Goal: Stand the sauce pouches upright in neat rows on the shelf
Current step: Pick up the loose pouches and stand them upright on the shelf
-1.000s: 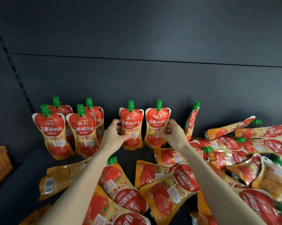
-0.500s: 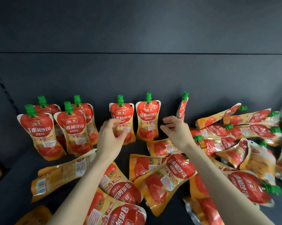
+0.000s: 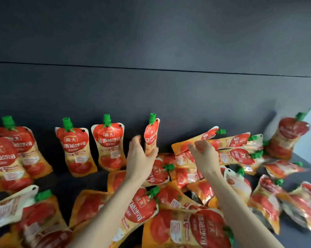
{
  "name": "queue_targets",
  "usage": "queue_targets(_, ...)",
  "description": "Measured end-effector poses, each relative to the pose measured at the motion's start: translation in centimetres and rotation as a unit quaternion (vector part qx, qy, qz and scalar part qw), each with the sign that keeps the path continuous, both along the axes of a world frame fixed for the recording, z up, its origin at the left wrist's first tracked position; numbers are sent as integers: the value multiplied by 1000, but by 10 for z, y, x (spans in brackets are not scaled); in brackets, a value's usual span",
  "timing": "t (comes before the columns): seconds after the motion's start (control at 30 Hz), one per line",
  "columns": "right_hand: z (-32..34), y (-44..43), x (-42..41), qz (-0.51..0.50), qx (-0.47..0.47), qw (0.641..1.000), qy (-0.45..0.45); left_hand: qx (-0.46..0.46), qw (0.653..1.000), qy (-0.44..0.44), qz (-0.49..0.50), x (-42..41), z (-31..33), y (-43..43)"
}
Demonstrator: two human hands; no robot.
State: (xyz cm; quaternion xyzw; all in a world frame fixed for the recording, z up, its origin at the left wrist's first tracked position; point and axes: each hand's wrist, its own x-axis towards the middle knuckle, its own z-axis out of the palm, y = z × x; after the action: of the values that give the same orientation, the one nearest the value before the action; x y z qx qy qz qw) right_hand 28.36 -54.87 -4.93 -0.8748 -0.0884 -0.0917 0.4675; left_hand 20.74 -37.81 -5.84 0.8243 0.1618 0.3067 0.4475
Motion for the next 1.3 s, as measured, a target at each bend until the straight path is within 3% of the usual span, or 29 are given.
queue_targets(0.23, -5, -18, 54, -53, 162, 962, 213, -46, 994, -10, 97, 23, -2, -20)
queue_targets(0.4, -1, -3, 64, -62, 230, 941, 241, -37, 994, -7, 107, 24, -2, -18)
queue_targets(0.63, -1, 4, 50, -64, 253, 940, 221, -64, 994, -25, 88, 16, 1, -17)
queue_targets(0.87, 22, 4, 18, 53, 249, 957, 140, -93, 990, -105, 32, 7, 35, -13)
queue_targets(1.17, 54, 38, -38, 251, 377, 861, 230, -113, 985, -131, -23, -63, 47, -24)
queue_targets(1.3, 59, 61, -66, 281, 362, 859, 227, -115, 983, -142, -17, -99, 52, -3)
